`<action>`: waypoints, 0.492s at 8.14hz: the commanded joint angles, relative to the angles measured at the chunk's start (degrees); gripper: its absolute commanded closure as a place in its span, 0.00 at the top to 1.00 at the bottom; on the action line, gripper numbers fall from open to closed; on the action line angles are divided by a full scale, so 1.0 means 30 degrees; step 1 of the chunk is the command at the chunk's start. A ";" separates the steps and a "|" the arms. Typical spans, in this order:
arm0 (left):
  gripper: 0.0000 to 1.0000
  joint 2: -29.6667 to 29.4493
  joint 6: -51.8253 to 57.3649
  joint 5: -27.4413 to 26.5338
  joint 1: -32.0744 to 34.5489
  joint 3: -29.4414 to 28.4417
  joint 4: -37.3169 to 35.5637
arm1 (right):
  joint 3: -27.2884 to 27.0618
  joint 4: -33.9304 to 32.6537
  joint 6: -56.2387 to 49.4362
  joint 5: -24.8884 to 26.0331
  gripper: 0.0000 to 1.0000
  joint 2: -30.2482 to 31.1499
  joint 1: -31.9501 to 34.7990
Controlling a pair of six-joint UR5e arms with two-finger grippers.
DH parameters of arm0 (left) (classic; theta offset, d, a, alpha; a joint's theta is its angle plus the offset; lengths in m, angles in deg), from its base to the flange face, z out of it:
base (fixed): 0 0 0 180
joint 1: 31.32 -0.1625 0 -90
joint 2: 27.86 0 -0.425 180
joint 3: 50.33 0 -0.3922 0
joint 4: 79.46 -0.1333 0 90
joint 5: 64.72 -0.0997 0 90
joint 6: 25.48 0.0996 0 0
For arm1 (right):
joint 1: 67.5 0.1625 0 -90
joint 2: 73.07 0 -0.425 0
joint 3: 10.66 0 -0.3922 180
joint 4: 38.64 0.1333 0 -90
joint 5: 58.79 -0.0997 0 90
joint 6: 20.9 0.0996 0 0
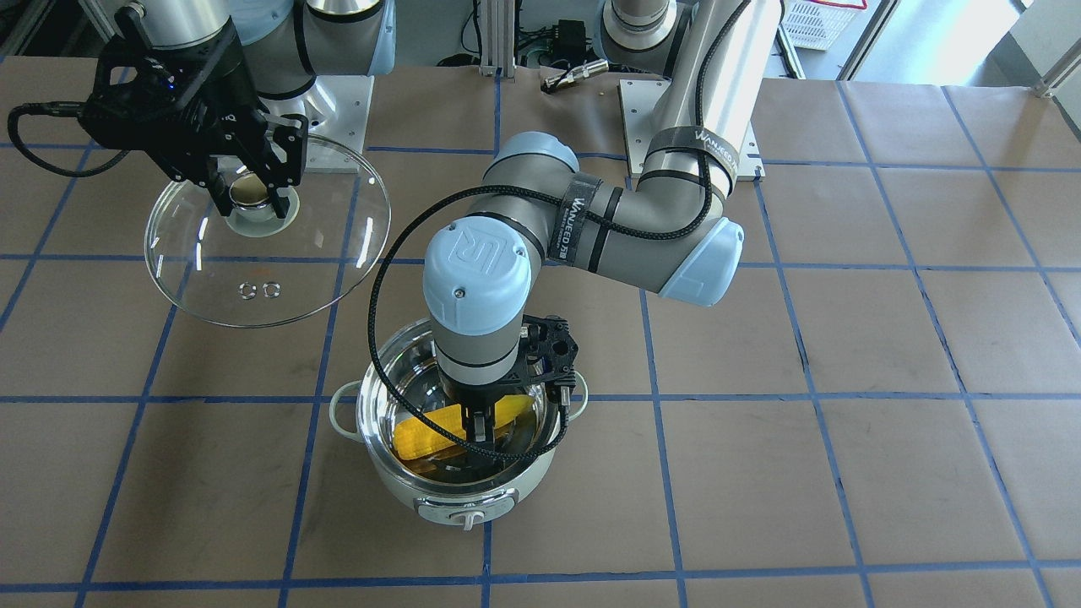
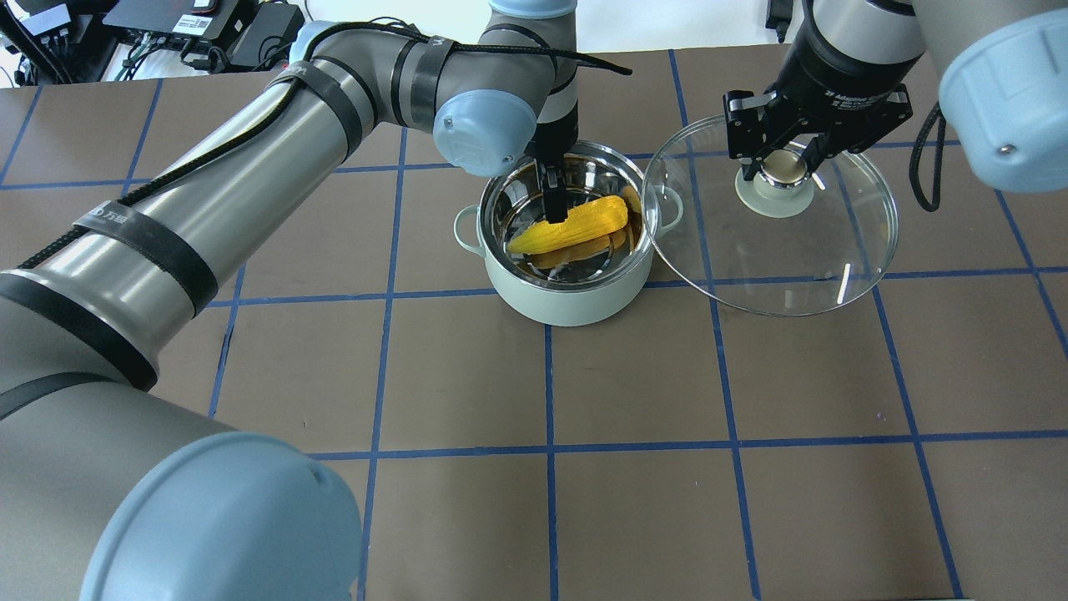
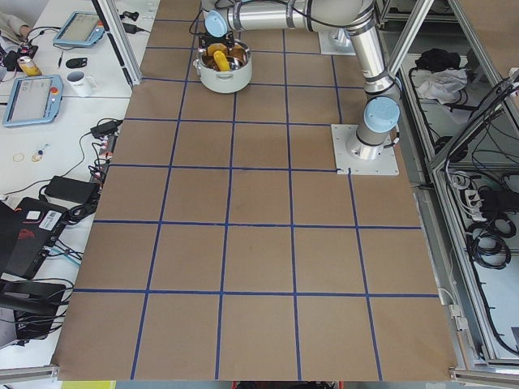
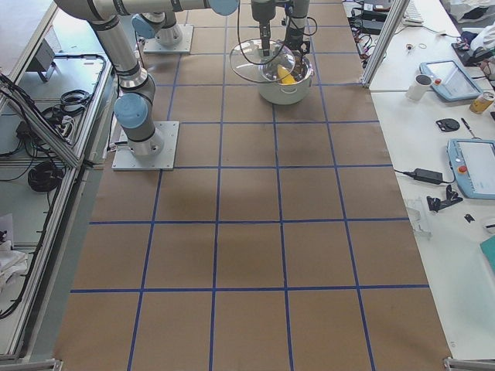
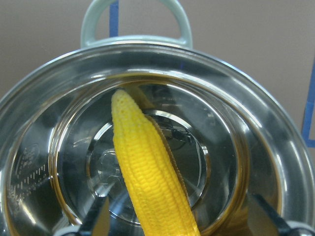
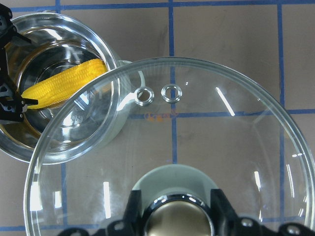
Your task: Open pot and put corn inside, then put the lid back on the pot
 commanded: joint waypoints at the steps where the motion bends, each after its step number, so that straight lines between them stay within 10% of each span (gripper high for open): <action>1: 1.00 0.0318 0.0673 -0.0009 -0.0056 0.0002 0.0166 | 0.0292 -0.0168 -0.0073 0.0079 0.00 -0.0179 -0.0159; 4: 1.00 0.1280 0.5206 0.0254 -0.0202 -0.0027 0.0343 | 0.1900 -0.0111 0.0160 0.0169 0.00 -0.1232 -0.0191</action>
